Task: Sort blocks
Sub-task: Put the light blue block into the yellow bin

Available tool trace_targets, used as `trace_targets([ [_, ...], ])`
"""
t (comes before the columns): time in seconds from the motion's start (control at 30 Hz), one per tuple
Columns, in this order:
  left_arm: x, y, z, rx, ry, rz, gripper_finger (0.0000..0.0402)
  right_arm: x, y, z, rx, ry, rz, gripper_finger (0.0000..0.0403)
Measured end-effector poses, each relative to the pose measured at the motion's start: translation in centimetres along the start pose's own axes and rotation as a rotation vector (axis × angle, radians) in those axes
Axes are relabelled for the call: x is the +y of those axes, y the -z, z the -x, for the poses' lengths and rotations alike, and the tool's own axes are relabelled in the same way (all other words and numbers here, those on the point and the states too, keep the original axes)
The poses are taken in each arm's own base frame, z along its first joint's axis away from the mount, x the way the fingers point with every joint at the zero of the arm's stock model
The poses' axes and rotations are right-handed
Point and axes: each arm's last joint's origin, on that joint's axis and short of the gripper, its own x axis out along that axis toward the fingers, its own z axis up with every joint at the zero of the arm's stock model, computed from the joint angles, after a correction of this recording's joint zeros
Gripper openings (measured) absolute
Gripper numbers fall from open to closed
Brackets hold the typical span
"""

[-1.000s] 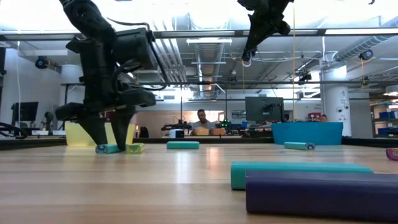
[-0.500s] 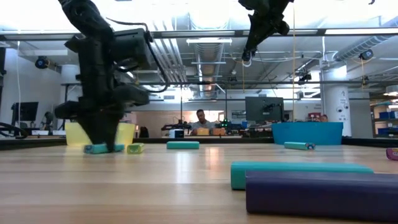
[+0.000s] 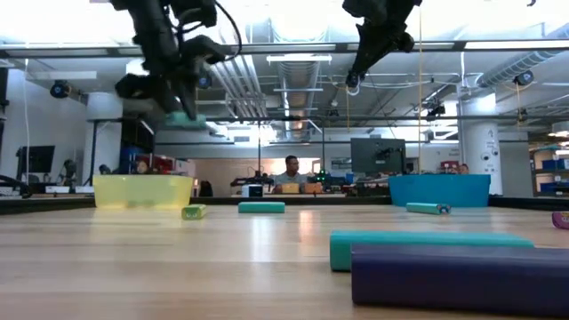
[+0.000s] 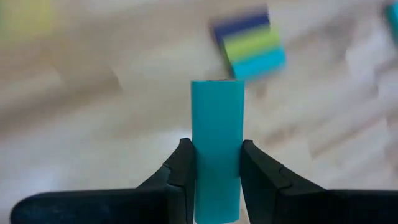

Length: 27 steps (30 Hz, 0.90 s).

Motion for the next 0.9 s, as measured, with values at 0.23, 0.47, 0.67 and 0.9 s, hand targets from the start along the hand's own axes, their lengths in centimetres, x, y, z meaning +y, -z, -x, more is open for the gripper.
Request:
trace_targets([
  [0.23,5.3,-7.6,1.8,-0.1,-0.141,0.067,0.0069,0.1,0.8,-0.8,0.032,0.011,0.016,0.0013],
  [0.47,11.1,-11.0,0.0,-0.031,-0.206,0.234,0.0069,0.1,1.1,-1.1,0.045,0.015,0.032,0.0013],
  [0.67,13.3,-12.2,-2.1,0.021,-0.258,0.268,0.0069,-0.3,1.0,-1.3,0.049,0.016,0.073,0.0013],
  [0.9,14.9,-13.3,-4.2,0.072,-0.353,0.271,0.007,-1.0,0.8,-1.5,0.056,0.024,0.081,0.0013],
])
